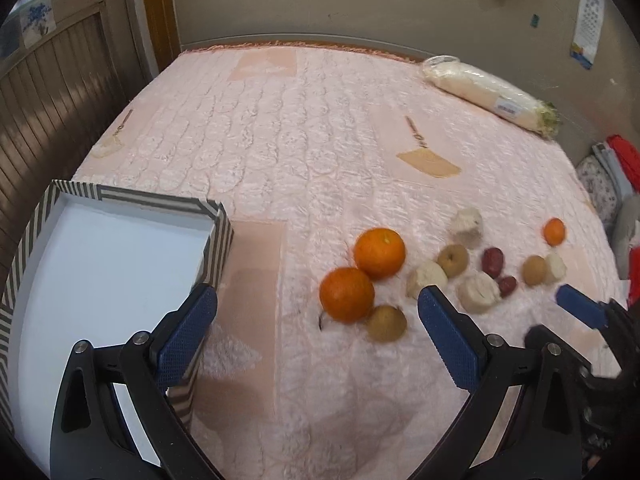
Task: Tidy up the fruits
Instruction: 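Grasp an orange with the left tool while the right tool grasps a small brown pear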
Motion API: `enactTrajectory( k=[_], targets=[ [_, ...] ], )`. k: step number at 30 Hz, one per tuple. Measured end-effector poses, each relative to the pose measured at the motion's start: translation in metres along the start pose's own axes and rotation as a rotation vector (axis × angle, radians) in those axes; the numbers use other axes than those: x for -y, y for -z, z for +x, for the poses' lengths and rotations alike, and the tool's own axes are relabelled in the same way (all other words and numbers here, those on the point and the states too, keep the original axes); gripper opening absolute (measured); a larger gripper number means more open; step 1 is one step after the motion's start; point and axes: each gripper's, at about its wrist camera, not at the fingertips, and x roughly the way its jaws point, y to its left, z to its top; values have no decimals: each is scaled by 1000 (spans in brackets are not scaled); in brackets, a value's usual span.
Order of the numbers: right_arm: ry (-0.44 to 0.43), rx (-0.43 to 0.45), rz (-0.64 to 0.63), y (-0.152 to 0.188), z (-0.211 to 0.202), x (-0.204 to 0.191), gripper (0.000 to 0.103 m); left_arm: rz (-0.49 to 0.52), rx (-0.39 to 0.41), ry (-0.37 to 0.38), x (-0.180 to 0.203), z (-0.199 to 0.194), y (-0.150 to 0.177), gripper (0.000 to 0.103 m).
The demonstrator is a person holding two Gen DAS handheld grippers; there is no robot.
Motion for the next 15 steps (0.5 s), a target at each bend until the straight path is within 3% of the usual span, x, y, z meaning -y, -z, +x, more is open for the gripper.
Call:
enactTrajectory(
  k=[5,7,9,11,15],
  targets=[
    [-22,7,1,-7,4,0,68,-38,-57,17,-4,19,-6,68],
    [-69,-5,1,-7,7,-3,60,-52,-62,42,-7,21,-6,62],
    [-115,-24,-30,-7,11,-14,59,-54,-59,77,-7,20,-5,42],
    [-130,-40,-77,-6,16,-28,59,-49,-63,99,-5,18,-5,31],
    [-150,-64,-131,-4,28,-49,57,-46,-63,103,-6,16,-3,31]
  ],
)
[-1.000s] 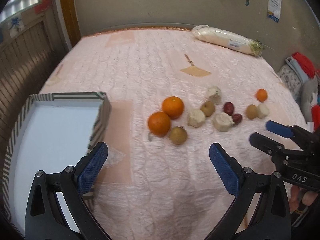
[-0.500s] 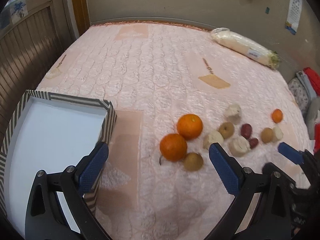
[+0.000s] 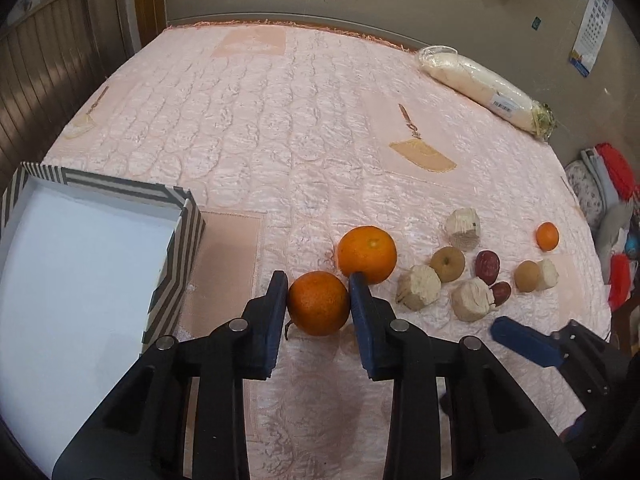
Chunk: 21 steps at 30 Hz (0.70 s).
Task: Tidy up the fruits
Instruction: 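Grasp an orange with the left tool while the right tool grasps a small brown pear, then carry the orange and pear over the white tray with both tools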
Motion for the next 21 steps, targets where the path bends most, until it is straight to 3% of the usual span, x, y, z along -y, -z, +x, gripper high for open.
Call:
enactTrajectory(
  k=[10,11,13,17,18,19,21],
  targets=[
    [-18,-19,-88,-14,27,-27,56,-30,44,12,-14,-39,9,31],
    [-17,-25,-102,-16,31,-30,54,-28,52,12,-15,-45,10,31],
    [-8,-42,-117,-19,37,-33,41,-26,67,9,-17,-55,13,31],
    [5,-60,-114,-22,52,-33,39,-22,76,14,-21,-68,18,31],
    [13,-62,-120,-22,55,-34,34,-22,78,14,-23,-70,19,31],
    [18,-53,-132,-23,55,-35,22,-23,79,13,-24,-72,20,31],
    [15,-57,-129,-23,54,-34,23,-30,79,12,-30,-76,22,31]
  ],
)
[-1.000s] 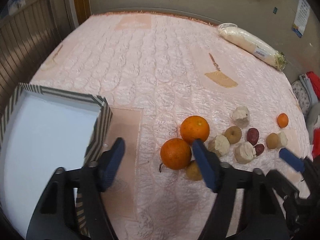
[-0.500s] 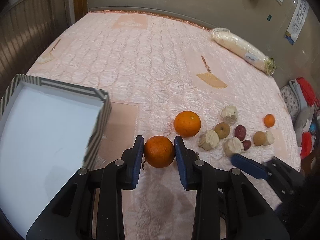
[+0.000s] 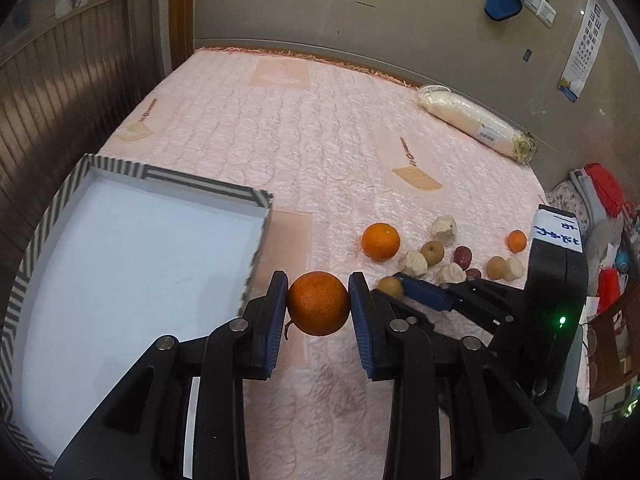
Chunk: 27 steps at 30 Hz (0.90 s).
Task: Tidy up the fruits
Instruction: 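Carry the orange and pear over the white tray with both tools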
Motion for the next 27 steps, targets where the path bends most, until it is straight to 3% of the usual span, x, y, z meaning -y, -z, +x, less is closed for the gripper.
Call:
enactTrajectory(
  k=[5,13,18,27],
  targets=[
    [-23,19,12,-1,-10,-6,23,-25,7,-14,-20,-13,3,31],
    [-122,105,-47,-31,-27,-51,23,-58,35,-124,-65,-26,-3,31],
    [-164,105,-81,-51,-8,-78,23,-91,7,-182,-94,-12,-7,31],
    [-192,32,-143,-68,43,-111,23,-165,-44,-209,-129,10,0,31]
  ],
)
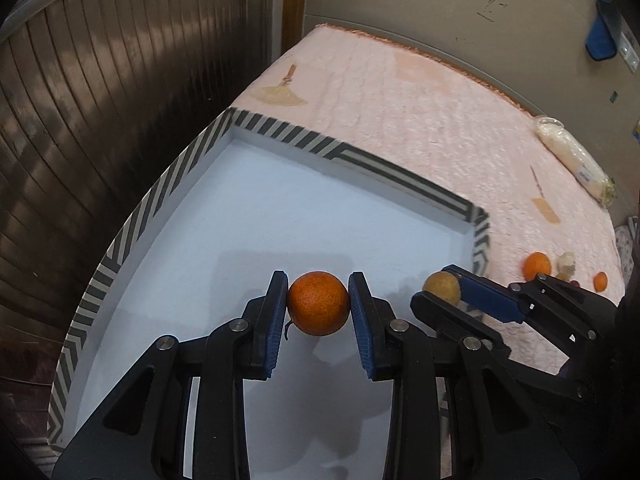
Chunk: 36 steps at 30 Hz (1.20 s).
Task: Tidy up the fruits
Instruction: 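Carry the orange and pear over the white tray with both tools, then open both tools to drop the orange and pear into the tray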
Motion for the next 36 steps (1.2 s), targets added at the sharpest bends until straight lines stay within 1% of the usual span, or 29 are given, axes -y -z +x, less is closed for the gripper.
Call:
enactTrajectory(
  k=[3,7,14,15,17,18,19,21,24,27,29,33,36],
  targets=[
    [9,-31,-25,-3,13,-4,23,-9,-16,-7,-2,6,-1,31],
    [35,-46,-77,-5,20,-6,23,-21,-34,-19,-4,13,-1,31],
    [57,-63,-119,-12,30,-10,23,-49,-29,-28,-8,12,-1,32],
    [53,-64,-122,-12,30,-10,23,-52,-31,-28,-8,12,-1,33],
    [28,-65,-107,-13,30,-7,29,-57,-34,-34,-9,11,0,37],
    [11,-63,-96,-13,29,-6,33,-60,-33,-37,-9,11,0,39],
    [6,-62,-88,-12,27,-6,33,-63,-32,-36,-10,10,-1,40],
    [11,-58,-88,-11,25,-7,33,-72,-26,-32,-12,8,1,49],
    [20,-38,-67,-8,13,-7,34,-73,3,-47,-13,0,3,56],
    [17,-8,-48,-3,-4,-6,34,-66,30,-48,-9,-11,6,56],
    [42,23,-34,4,-20,-3,35,-53,55,-49,-2,-20,8,56],
    [61,74,24,19,-48,9,35,-11,101,-38,19,-36,14,56],
    [126,109,65,34,-69,21,36,26,129,-13,40,-46,21,56]
  ],
)
